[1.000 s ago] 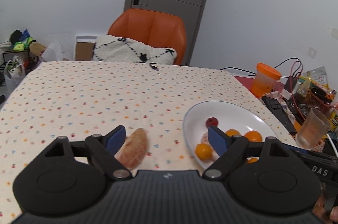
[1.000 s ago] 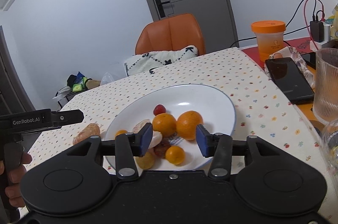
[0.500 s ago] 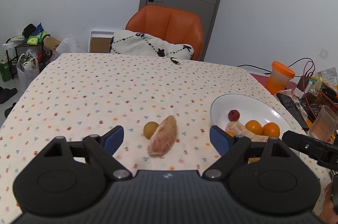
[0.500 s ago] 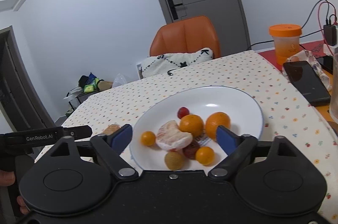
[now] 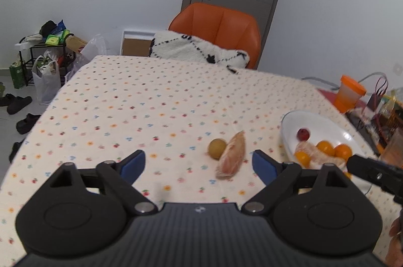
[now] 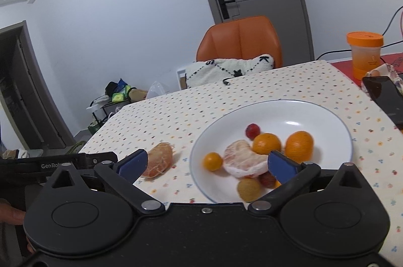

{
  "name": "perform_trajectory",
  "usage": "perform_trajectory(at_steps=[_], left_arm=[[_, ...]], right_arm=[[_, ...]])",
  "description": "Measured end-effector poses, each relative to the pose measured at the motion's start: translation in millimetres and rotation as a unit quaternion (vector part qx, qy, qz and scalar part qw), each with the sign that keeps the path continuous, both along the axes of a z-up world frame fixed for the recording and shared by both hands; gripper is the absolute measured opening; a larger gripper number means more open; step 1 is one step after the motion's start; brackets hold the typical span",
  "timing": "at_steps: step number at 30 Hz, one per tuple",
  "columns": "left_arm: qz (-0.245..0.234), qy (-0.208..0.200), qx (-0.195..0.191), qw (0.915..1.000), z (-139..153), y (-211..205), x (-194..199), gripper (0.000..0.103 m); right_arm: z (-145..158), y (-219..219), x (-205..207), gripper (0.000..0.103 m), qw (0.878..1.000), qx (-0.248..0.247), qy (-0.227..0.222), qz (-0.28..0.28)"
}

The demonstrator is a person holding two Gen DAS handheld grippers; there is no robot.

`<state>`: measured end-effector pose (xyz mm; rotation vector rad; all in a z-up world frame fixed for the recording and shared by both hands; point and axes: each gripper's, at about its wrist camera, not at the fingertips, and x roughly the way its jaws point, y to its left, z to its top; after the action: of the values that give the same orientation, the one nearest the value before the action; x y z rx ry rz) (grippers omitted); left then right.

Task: Organize fruits
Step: 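Move both open grippers back to the pomelo segment and brown fruit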

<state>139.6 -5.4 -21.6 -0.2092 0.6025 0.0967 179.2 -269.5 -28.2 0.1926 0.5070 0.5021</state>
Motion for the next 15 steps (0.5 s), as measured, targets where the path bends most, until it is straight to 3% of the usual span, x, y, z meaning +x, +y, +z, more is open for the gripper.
perform_trajectory(at_steps=[15], left_arm=[[0.011,-0.017,-0.014,0.9997,3.3,30.2,-15.9,0.095]], right_arm=[[1.1,35.1,0.7,0.103,0.999,-0.011,0.006,0.029]])
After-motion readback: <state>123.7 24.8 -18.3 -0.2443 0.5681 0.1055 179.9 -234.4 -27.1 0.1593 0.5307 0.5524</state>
